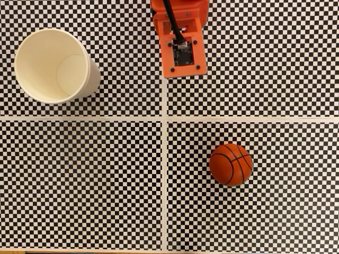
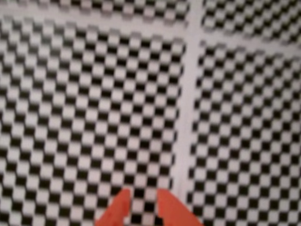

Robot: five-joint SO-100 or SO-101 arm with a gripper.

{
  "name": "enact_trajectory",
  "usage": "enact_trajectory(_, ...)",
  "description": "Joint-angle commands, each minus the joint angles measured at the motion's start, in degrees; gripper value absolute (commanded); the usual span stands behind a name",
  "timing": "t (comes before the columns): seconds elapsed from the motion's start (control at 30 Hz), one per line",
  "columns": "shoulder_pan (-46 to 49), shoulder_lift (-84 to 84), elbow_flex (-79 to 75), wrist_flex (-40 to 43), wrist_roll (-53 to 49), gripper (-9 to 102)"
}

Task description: Grasp basketball and place into cup.

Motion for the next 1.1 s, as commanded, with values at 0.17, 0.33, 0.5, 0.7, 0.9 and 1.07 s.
enact_trajectory(0.17,-0.97,0.09,1.93,-21.27,2.9,0)
enact_trajectory(0.33,-0.53,0.09,0.88,-28.74,3.34,0)
enact_trajectory(0.5,-0.44,0.09,-5.27,-26.1,3.69,0)
enact_trajectory(0.7,0.0,-4.13,-19.51,-15.82,5.01,0)
enact_trajectory(0.9,-2.02,-16.26,-38.32,-5.71,8.44,0)
enact_trajectory(1.07,-2.81,-32.52,-55.55,0.18,10.02,0)
